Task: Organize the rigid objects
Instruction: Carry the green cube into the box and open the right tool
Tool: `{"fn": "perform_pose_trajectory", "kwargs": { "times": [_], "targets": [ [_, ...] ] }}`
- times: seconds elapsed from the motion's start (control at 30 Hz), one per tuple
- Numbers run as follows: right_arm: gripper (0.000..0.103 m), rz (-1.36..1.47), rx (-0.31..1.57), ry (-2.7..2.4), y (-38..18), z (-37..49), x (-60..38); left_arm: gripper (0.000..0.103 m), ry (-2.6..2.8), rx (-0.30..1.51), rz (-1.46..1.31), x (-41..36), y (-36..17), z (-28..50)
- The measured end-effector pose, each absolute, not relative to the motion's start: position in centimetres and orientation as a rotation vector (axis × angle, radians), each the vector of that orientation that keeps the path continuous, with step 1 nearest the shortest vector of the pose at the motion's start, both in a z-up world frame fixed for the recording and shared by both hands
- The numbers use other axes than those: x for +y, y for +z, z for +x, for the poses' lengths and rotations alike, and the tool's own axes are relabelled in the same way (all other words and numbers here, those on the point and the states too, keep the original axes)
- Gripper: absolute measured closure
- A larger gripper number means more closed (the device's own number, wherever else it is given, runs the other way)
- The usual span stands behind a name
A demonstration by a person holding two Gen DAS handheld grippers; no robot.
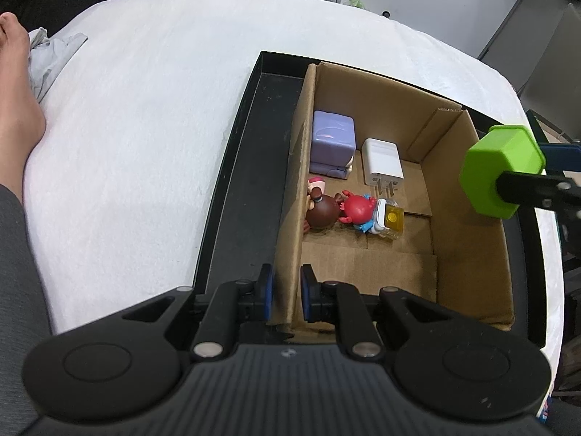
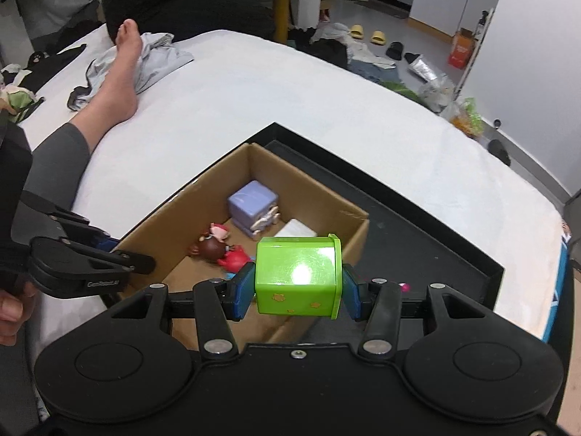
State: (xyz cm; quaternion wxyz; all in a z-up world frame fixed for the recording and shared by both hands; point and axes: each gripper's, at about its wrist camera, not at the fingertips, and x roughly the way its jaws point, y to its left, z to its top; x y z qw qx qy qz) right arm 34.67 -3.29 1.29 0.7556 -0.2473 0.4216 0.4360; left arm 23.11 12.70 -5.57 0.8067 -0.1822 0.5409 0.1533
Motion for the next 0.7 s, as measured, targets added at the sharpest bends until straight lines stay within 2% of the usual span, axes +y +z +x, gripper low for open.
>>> {"fn": "perform_pose_trajectory", "kwargs": {
  "times": [0.7],
  "targets": [
    [0.054, -0.548, 0.892, 0.923, -1.1, 34.1, -0.4, 0.089, 0.32, 1.159, -0.409, 13.0, -6.1, 23.0]
  ]
}}
